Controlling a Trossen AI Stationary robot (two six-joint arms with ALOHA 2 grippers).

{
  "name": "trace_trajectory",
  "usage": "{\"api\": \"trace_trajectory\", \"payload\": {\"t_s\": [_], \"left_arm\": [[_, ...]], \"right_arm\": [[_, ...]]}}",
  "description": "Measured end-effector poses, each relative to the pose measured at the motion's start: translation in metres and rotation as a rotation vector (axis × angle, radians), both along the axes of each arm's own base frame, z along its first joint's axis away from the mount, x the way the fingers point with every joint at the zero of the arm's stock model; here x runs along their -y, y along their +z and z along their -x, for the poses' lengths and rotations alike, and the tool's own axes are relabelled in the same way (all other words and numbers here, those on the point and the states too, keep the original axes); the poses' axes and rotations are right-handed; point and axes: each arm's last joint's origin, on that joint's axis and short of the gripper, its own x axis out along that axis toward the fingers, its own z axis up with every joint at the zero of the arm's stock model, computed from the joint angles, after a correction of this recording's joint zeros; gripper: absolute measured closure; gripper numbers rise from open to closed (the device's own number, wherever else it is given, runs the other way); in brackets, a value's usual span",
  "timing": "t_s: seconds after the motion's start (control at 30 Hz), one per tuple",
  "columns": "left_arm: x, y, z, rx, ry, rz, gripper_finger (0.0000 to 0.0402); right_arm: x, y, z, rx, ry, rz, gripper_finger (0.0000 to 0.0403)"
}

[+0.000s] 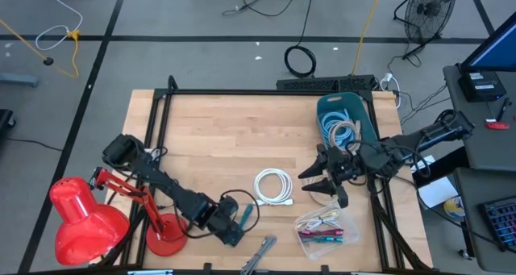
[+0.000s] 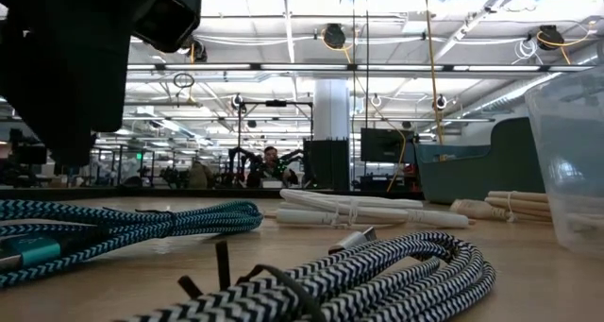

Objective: Pick & Place USB Port
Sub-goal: Put the blue charger cable into the transparent bin

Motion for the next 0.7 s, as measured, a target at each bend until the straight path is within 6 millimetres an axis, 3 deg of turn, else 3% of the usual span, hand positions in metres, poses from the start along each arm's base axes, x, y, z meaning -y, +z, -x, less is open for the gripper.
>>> {"api": "trace_trajectory", "payload": {"t_s": [0.37, 0.7], "left_arm": [[-0.012, -0.01, -0.01, -0.013, -0.096, -0.064, 0.0199], [-0.017, -0.043, -0.033, -0.045, -0.198, 0.04, 0.0199]], "right_arm": [[-0.002, -0.004, -0.004, -0.021, -0.002, -0.006, 0.0234], [-0.008, -0.017, -0.016, -0.095, -0.002, -0.02, 0.0234]]}}
